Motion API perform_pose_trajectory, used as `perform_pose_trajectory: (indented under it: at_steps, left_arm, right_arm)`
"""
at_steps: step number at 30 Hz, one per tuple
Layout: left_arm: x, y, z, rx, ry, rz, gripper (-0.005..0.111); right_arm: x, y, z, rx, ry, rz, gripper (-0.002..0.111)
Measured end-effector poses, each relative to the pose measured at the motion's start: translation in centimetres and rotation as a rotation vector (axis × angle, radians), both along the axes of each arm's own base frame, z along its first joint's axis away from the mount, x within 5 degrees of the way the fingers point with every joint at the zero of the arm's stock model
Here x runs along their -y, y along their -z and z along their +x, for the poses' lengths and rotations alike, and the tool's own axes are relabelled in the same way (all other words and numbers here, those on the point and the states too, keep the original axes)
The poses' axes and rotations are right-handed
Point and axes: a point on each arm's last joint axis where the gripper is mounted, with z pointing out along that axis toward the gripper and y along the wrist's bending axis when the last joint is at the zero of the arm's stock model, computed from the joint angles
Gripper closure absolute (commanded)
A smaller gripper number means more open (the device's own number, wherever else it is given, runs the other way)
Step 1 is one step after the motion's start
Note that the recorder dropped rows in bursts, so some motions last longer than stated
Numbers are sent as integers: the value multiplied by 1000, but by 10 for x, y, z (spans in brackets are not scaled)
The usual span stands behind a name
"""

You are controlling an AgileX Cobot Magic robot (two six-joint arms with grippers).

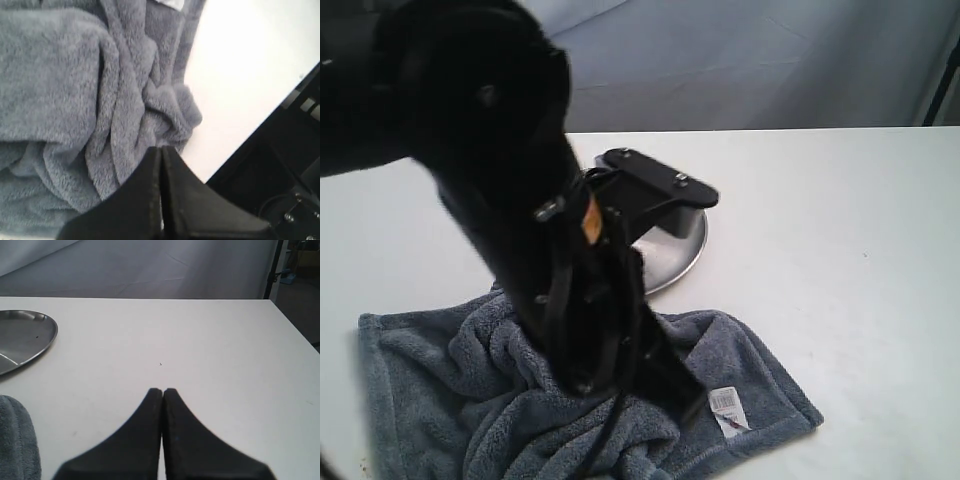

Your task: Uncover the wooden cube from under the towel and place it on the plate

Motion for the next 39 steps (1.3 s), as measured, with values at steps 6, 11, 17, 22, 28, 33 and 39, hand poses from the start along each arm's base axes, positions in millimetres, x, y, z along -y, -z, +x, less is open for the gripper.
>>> perform_pose_trajectory:
  at_steps: [6, 11, 17, 22, 28, 33, 39]
  left_arm:
    - [32, 1, 50, 30, -62, -41, 107]
    - [1, 4, 97, 40, -204, -35, 107]
    - [-46, 4, 137, 91, -324, 14, 107]
    - [-72, 4, 154, 97, -393, 23, 107]
    - [-94, 8, 163, 99, -428, 51, 107]
    - [-108, 15, 145, 90, -410, 118, 107]
    - [-124, 15, 112, 56, -411, 134, 107]
  right_arm:
    - [0, 0, 0, 0, 0, 0, 108]
    - [0, 0, 0, 0, 0, 0, 108]
    - [0, 0, 0, 0, 0, 0, 108]
    - [0, 0, 0, 0, 0, 0, 108]
    - [0, 0, 0, 0, 0, 0, 108]
    - [0, 0, 0, 0, 0, 0, 108]
    - [0, 0, 0, 0, 0, 0, 108]
